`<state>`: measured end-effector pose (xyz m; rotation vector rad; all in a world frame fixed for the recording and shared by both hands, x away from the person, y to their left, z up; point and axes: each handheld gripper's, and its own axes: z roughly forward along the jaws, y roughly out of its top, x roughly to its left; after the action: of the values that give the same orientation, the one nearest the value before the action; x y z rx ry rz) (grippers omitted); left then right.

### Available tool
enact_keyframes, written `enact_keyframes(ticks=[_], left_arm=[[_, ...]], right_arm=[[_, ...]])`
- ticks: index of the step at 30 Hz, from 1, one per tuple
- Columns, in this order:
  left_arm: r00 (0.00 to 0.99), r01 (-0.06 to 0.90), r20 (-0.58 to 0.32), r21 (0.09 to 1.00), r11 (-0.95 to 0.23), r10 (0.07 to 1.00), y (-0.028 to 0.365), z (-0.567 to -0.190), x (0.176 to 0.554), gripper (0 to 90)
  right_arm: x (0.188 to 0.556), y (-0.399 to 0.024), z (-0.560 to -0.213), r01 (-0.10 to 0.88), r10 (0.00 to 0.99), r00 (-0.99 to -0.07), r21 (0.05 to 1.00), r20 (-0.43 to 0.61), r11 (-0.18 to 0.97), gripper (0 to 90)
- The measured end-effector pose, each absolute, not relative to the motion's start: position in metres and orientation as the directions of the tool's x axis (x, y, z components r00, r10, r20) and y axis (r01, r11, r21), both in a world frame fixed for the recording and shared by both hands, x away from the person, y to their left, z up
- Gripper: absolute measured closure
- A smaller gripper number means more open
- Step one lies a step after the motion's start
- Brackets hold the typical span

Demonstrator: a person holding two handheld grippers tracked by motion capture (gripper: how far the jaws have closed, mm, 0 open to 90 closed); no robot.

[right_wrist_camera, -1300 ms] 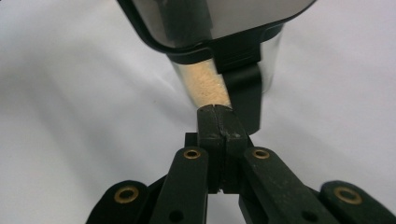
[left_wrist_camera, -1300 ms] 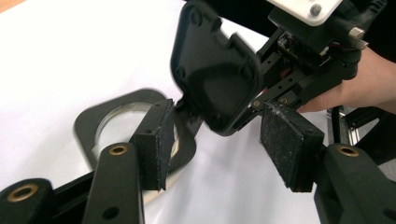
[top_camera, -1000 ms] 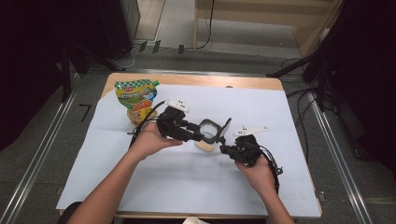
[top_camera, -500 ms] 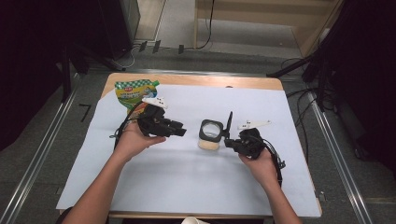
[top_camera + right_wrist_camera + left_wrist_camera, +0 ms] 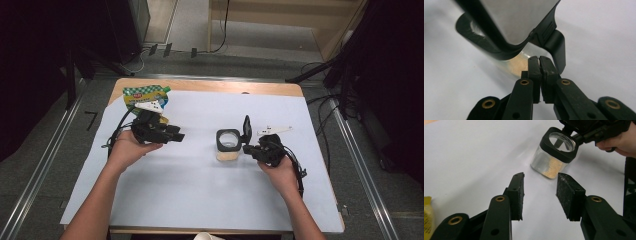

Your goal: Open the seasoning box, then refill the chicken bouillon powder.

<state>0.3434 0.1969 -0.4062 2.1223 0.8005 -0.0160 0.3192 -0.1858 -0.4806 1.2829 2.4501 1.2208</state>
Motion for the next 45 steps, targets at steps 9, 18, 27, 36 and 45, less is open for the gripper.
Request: enact_keyframes(ticks=[9, 18, 27, 36, 45], left_arm=[[0.778, 0.563, -0.28, 0.708, -0.427, 0.562, 0.216, -0.406, 0.346, 58.4], [0.766, 0.56, -0.262, 0.722, -0.407, 0.588, 0.241, -0.402, 0.347, 63.3], [0.727, 0.625, -0.337, 0.686, -0.373, 0.597, 0.269, -0.4, 0.351, 62.7], [0.699, 0.609, -0.27, 0.71, -0.354, 0.662, 0.299, -0.39, 0.352, 53.5], [0.651, 0.622, -0.243, 0.713, -0.323, 0.719, 0.329, -0.388, 0.358, 47.4]], right_arm=[[0.311, -0.19, -0.474, 0.624, 0.708, -0.653, 0.721, 0.269, 0.302, 73.0], [0.304, -0.189, -0.47, 0.616, 0.687, -0.669, 0.728, 0.283, 0.3, 66.0], [0.285, -0.19, -0.468, 0.622, 0.676, -0.67, 0.729, 0.307, 0.285, 63.4], [0.279, -0.182, -0.468, 0.59, 0.648, -0.711, 0.733, 0.272, 0.339, 60.5], [0.271, -0.168, -0.468, 0.558, 0.617, -0.747, 0.736, 0.247, 0.382, 59.8]])
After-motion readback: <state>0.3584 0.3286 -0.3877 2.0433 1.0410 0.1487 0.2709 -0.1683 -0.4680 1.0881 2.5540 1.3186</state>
